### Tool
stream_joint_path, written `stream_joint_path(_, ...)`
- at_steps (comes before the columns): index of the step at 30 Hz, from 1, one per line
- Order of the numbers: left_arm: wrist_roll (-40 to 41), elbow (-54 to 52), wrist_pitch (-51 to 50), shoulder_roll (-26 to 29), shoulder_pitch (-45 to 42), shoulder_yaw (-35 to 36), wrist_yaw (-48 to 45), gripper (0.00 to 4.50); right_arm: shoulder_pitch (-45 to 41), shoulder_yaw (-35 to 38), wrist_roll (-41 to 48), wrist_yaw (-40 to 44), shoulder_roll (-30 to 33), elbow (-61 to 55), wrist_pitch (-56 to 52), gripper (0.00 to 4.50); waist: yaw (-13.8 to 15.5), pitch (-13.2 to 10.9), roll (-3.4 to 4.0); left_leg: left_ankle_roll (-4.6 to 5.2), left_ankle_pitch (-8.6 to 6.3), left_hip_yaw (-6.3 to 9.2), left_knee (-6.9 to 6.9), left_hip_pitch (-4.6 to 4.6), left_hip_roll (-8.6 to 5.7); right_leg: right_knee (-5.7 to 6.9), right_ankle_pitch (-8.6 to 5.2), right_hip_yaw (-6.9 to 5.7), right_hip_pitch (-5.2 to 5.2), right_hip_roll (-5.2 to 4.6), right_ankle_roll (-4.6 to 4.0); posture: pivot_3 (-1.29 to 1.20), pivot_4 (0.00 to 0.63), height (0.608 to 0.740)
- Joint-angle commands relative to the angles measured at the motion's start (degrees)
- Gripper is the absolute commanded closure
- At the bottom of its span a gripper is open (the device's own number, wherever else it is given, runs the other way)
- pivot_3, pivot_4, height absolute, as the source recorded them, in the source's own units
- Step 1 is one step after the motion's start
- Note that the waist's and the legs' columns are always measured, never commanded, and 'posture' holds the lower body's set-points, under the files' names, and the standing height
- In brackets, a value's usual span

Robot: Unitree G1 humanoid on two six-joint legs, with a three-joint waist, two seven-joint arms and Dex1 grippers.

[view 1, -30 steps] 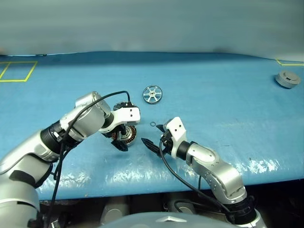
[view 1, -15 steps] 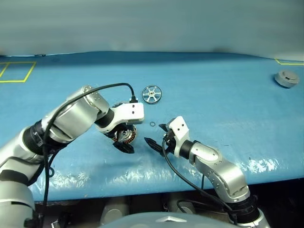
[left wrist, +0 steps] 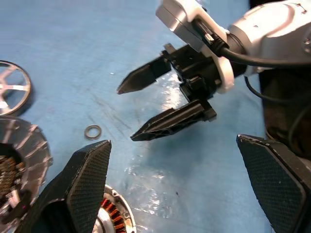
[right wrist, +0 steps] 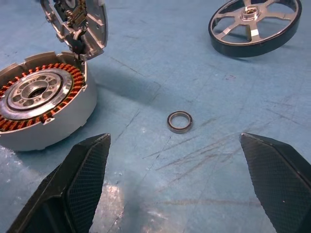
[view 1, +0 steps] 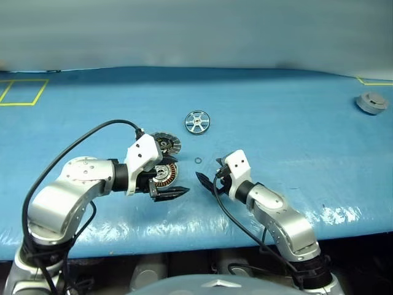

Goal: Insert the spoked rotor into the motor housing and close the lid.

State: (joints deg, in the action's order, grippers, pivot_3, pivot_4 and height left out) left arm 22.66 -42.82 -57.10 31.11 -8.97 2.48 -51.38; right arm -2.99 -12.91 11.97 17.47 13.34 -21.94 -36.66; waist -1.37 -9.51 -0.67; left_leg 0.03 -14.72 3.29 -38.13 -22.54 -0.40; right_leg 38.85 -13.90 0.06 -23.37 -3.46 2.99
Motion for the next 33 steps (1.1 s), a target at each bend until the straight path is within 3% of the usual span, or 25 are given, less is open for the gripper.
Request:
stream_joint_path(1, -0.42, -3.49, 7.75, -3.44, 6.02, 2.91, 5.75, 0.01, -1.68, 0.26, -1.20, -1.61, -1.95, 1.34, 2.28, 0.00, 0.09, 0.04, -0.07, 0.01, 0.01, -0.01, -0.02, 0.00, -0.01, -0.03, 0.07, 0.01, 0.02, 0.00, -0.01, 0.00, 0.150, 0.740)
stream_joint_path(5, -0.88, -3.77, 14.76, -8.28, 12.77, 3.29, 11.81, 0.01, -3.15, -0.58, -2.81, -2.69, -3.87, 3.94, 3.22, 0.00, 0.25, 0.05, -0.07, 0.02, 0.08, -0.04, -0.02, 0.01, -0.04, -0.07, 0.18, 0.03, 0.03, 0.02, -0.09, 0.00, 0.150, 0.740)
stream_joint_path(9, -7.87, -0.65, 26.26, -9.81, 19.81, 0.07, 16.64, 0.01, -5.16, -1.35, -4.85, -4.04, -5.89, 7.77, 4.89, 0.00, 0.13, 0.10, -0.10, 0.04, 0.15, -0.11, -0.01, 0.04, -0.03, -0.10, 0.27, 0.07, 0.03, 0.06, -0.16, 0.00, 0.150, 0.740)
stream_joint_path(15, -6.16, 4.20, 38.09, -14.91, 28.12, -1.03, 17.55, 0.01, -7.55, -2.26, -7.14, -5.01, -8.80, 13.44, 7.55, 0.00, 0.09, 0.10, -0.11, 0.05, 0.17, -0.27, 0.05, 0.08, -0.01, -0.13, 0.25, 0.22, -0.02, 0.08, -0.24, 0.00, 0.150, 0.740)
stream_joint_path(30, -7.67, 16.54, 55.86, -18.76, 34.38, 0.08, 21.71, 0.01, -10.20, -2.72, -9.60, -4.97, -12.20, 24.24, 11.59, 0.00, -0.15, 0.11, -0.13, 0.10, 0.19, -0.36, 0.08, 0.08, 0.01, -0.20, 0.23, 0.26, -0.05, 0.10, -0.26, 0.00, 0.150, 0.740)
stream_joint_path(33, -7.64, 18.11, 56.58, -18.61, 34.64, -0.25, 21.72, 0.00, -10.20, -2.65, -10.18, -5.33, -12.02, 24.85, 11.12, 0.60, -0.18, 0.12, -0.14, 0.11, 0.19, -0.37, 0.08, 0.08, 0.01, -0.20, 0.23, 0.25, -0.05, 0.10, -0.26, 0.00, 0.150, 0.740)
